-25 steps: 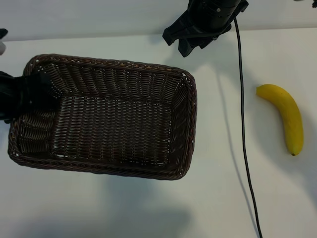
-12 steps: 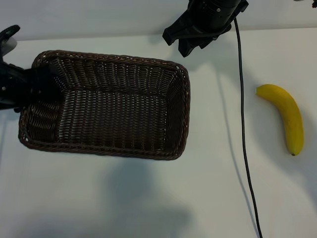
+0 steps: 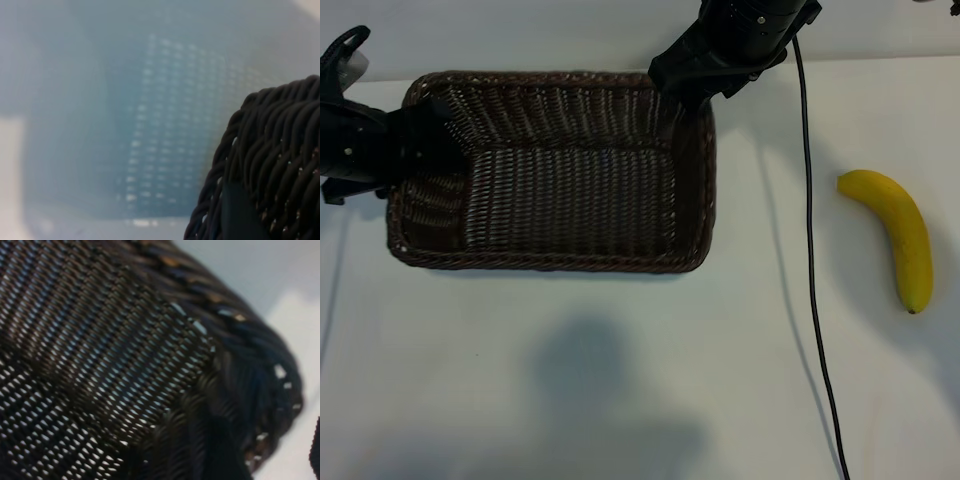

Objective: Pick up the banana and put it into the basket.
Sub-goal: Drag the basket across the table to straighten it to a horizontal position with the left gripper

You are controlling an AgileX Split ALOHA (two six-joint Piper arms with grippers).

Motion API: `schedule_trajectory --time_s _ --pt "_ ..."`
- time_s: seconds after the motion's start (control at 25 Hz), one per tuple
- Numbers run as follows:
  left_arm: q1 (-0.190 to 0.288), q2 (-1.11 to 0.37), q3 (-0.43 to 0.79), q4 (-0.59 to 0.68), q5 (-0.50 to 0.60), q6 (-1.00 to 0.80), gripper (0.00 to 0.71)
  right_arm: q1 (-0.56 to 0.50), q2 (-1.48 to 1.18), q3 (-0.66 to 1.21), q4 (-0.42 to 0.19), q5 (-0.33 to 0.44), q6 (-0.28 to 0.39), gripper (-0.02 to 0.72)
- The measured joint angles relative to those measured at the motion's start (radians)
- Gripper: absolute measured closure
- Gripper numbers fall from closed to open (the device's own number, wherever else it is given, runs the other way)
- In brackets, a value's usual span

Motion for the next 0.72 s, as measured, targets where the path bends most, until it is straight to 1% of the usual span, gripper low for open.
schedule_trajectory --time_s 0.12,0.72 --pt "0.000 0.029 0.000 -0.042 -0.001 0.026 0.339 0.000 0.000 0.000 0.000 0.000 0.000 0.283" --pt "-0.003 0.134 -0.001 -0.070 -0.009 0.035 0.339 0.000 0.000 0.000 0.000 0.000 0.001 0.283"
